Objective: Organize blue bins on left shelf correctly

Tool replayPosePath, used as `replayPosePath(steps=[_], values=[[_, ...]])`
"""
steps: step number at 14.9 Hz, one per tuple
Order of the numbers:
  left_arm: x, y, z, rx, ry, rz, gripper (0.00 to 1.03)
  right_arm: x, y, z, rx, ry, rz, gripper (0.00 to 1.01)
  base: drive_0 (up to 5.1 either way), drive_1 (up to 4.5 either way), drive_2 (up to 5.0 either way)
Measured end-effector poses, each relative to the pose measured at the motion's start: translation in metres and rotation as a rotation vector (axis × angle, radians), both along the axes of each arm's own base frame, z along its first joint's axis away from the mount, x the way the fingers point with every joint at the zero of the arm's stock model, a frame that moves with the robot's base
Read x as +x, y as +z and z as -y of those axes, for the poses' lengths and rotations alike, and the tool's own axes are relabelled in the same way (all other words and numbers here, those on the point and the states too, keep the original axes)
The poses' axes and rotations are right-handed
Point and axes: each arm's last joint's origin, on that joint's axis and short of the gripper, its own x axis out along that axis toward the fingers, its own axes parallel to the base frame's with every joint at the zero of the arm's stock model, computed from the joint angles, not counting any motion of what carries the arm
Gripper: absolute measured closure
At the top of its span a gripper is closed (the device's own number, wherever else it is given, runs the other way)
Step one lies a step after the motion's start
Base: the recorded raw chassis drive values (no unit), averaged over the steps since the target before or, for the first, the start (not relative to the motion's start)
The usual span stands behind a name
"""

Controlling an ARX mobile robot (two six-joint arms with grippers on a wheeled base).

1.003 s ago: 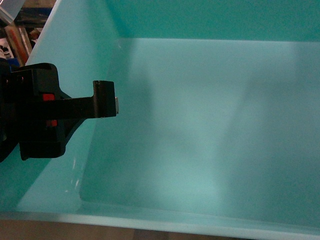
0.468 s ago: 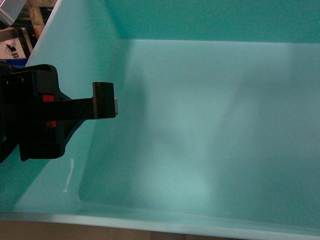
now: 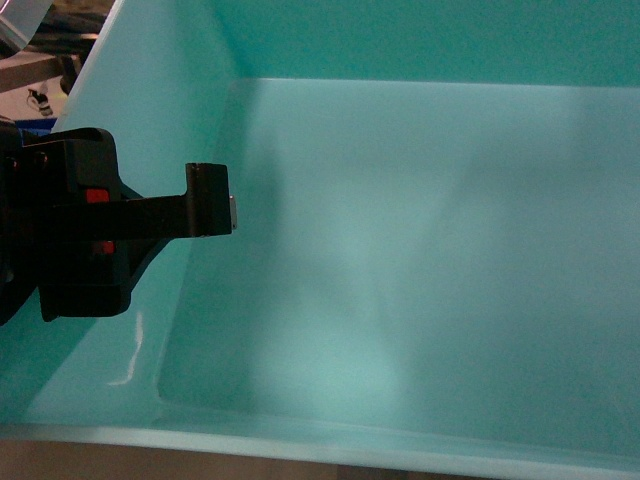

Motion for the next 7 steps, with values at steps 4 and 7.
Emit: replayPosePath(steps=[4,7], values=[[-0.0001,0.0,-0.0002,0.0,0.001,0.0,0.97,-0.0003,0.0001,0.0,0.0,0.0,0.002,0.92,-2.4,3.48,-0.9],[-0.0001,0.0,-0.0002,0.0,0.001,0.0,0.97,-0.0003,0.0001,0.0,0.0,0.0,0.002,0.92,0.1,4.43,-4.2]])
